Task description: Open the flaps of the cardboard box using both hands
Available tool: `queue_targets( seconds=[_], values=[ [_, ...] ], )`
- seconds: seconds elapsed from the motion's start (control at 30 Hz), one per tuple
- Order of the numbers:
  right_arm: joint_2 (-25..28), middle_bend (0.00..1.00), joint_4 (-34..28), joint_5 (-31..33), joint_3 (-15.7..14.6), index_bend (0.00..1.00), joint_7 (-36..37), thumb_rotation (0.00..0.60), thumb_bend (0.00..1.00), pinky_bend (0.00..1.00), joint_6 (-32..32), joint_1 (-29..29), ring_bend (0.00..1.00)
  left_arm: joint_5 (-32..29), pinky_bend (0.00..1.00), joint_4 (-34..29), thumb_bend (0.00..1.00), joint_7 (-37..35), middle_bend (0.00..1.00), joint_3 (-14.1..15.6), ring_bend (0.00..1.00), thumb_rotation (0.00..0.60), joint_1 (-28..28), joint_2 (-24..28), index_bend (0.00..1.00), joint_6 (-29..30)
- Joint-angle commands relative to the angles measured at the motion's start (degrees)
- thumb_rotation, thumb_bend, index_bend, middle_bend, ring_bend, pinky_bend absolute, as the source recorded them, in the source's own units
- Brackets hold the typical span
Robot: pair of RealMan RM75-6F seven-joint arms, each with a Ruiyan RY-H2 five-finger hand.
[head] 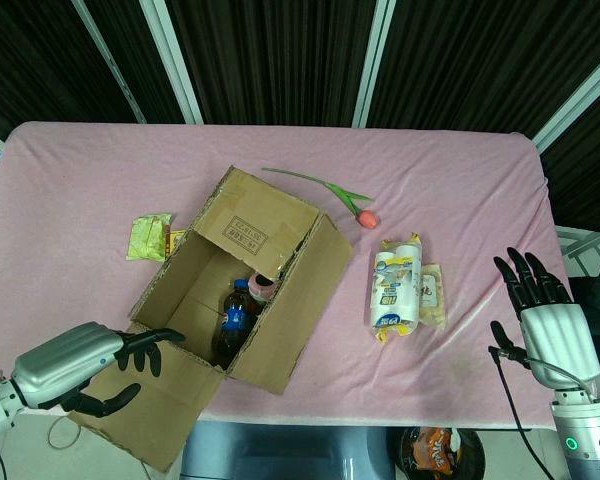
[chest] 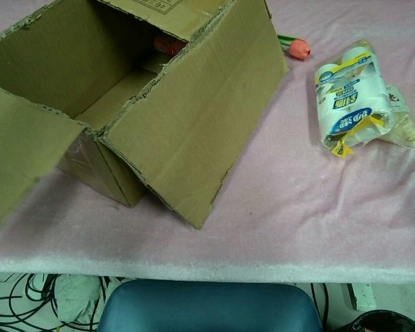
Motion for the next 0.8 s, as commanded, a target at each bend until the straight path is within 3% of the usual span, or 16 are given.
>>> queue_targets(
  seconds=[0.03, 0.2, 0.33, 0.37, 0.53, 0.8],
  values=[
    [-0.08, 0.00, 0.01, -0.21, -0.07, 0.00, -0.03, 0.600, 0.39, 0.22, 0.04, -0.09, 0.00, -3.86, 0.40, 1.59, 0.42, 5.50, 0.33, 1.79, 0.32, 0.600, 2.89, -0.90, 0.11, 3.09],
    [-0.12, 0.00, 0.14, -0.32, -0.05, 0.00, 0.07, 0.600, 0.39, 0.22, -0.08, -0.13, 0.00, -18.60, 0.22, 2.85, 0.32, 35.24, 0.16, 5.14, 0.14, 0.600, 11.71, -10.97, 0.08, 11.49],
    [-0.41, 0.00, 0.30, -0.52, -0.29, 0.00, -0.45, 0.600, 0.39, 0.22, -0.68, 0.01, 0.00, -25.64, 0.12, 7.19, 0.29, 64.35, 0.06, 6.30, 0.05, 0.600, 19.68, -27.34, 0.02, 24.07],
    [-0.51, 0.00, 0.30, -0.62, -0.37, 0.00, -0.48, 0.600, 0.39, 0.22, -0.82, 0.05, 0.00, -25.99, 0.10, 8.67, 0.28, 68.15, 0.04, 6.56, 0.03, 0.600, 21.00, -30.77, 0.01, 26.40],
    [-0.69, 0.00, -0.80, -0.82, -0.92, 0.00, 1.07, 0.600, 0.39, 0.22, -2.34, 0.44, 0.00, -28.32, 0.07, 17.90, 0.27, 76.11, 0.00, 8.22, 0.00, 0.600, 25.86, -44.21, 0.00, 34.19],
    [0.52, 0.00, -5.67, 0.04, 0.92, 0.00, 5.05, 0.600, 0.39, 0.22, -6.98, 3.97, 0.00, -29.87, 0.06, 30.91, 0.27, 74.70, 0.00, 8.75, 0.00, 0.600, 28.60, -54.44, 0.00, 40.37]
  ],
)
